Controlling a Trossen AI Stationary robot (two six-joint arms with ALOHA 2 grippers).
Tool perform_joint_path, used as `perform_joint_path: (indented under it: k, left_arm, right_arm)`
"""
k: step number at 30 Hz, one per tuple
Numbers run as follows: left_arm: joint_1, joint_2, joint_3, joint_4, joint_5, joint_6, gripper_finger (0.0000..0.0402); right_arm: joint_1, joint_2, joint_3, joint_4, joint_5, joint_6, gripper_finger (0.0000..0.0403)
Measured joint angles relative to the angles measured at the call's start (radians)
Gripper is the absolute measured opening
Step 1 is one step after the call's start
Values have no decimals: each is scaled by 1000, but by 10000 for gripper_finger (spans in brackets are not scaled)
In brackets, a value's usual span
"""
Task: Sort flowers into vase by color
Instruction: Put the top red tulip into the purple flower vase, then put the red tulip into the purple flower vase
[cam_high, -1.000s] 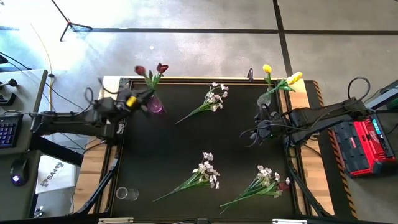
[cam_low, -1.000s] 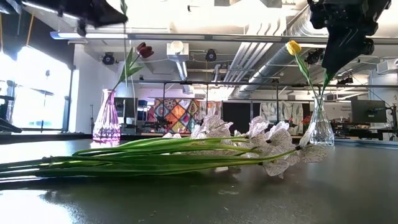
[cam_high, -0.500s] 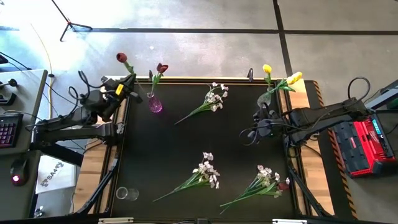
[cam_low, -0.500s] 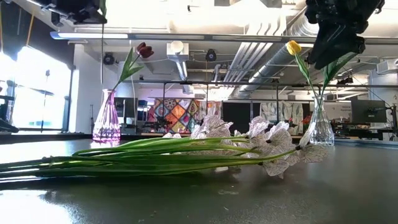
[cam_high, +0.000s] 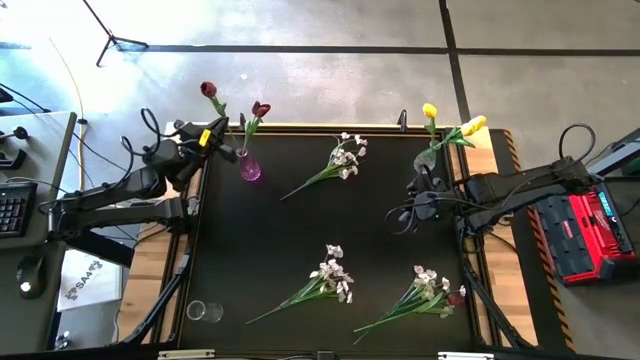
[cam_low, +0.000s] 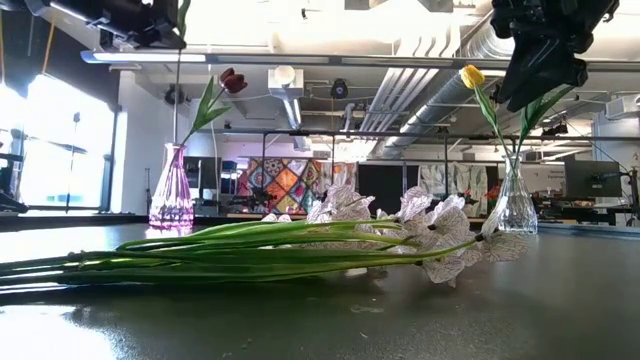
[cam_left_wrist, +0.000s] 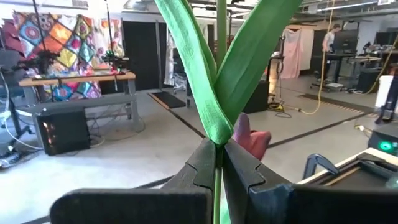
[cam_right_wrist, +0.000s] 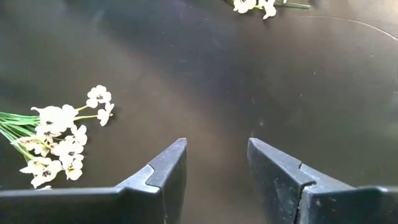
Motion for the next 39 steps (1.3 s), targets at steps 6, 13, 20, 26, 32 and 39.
perform_joint_path:
  k: [6,13,20,26,32,39]
  left_arm:
    - [0,33,0,-69,15,-49,0]
    - [0,74,-1,-128,-68,-106,22]
    - [0,82,-1,-186,-114,-210,77]
    - [0,82,-1,-311,-23,-359,143]
    - [0,83,53,-367,49,-385,181]
    - [-21,82,238,-567,70,-307,184]
  right_arm:
    - [0,0,0,0,15,-13,158]
    - [0,0,0,0,26,-13,158]
    - [0,0,0,1,17,15,158]
    - [0,0,0,1,5,52,158]
    - [2,0,0,0,-16,94,158]
    - [47,6,0,-7,-153,120,158]
